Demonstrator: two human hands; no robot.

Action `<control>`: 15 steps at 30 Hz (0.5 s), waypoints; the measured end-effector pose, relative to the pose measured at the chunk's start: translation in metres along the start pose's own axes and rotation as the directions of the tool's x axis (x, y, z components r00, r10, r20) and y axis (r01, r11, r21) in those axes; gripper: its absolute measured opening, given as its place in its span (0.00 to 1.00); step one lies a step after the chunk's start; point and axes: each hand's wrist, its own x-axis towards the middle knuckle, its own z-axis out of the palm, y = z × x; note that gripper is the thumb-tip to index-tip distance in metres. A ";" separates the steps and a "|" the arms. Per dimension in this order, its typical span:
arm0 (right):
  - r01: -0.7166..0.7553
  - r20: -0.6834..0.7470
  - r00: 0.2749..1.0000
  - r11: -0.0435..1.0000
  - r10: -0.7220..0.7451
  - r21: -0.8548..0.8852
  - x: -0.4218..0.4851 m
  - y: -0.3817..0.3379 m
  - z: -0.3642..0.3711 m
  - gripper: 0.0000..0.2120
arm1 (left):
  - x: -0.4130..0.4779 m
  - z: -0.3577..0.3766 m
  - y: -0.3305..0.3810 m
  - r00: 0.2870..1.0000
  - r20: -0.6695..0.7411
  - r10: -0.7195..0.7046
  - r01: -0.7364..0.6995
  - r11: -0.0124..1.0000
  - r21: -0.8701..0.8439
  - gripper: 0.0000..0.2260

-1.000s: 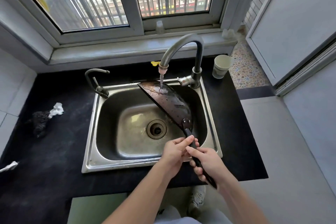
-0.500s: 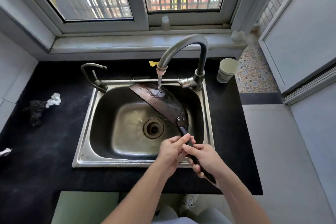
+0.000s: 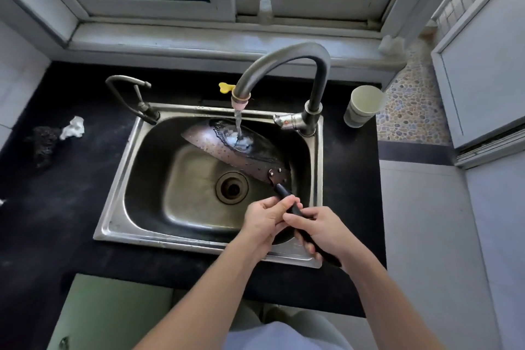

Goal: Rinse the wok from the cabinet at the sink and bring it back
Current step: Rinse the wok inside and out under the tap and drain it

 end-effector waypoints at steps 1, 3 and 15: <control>0.000 0.008 1.000 1.000 0.000 -0.007 0.002 -0.002 -0.003 0.13 | 0.002 0.002 0.001 1.000 -0.003 -0.001 0.001 1.000 -0.005 0.06; -0.004 0.019 1.000 1.000 0.005 -0.021 0.006 -0.005 -0.009 0.13 | 0.005 0.005 0.002 1.000 -0.006 -0.003 0.003 1.000 -0.018 0.06; -0.048 0.084 0.994 0.981 0.065 -0.191 0.024 -0.025 -0.048 0.15 | 0.020 0.027 0.014 0.999 -0.039 -0.023 0.021 0.998 -0.061 0.06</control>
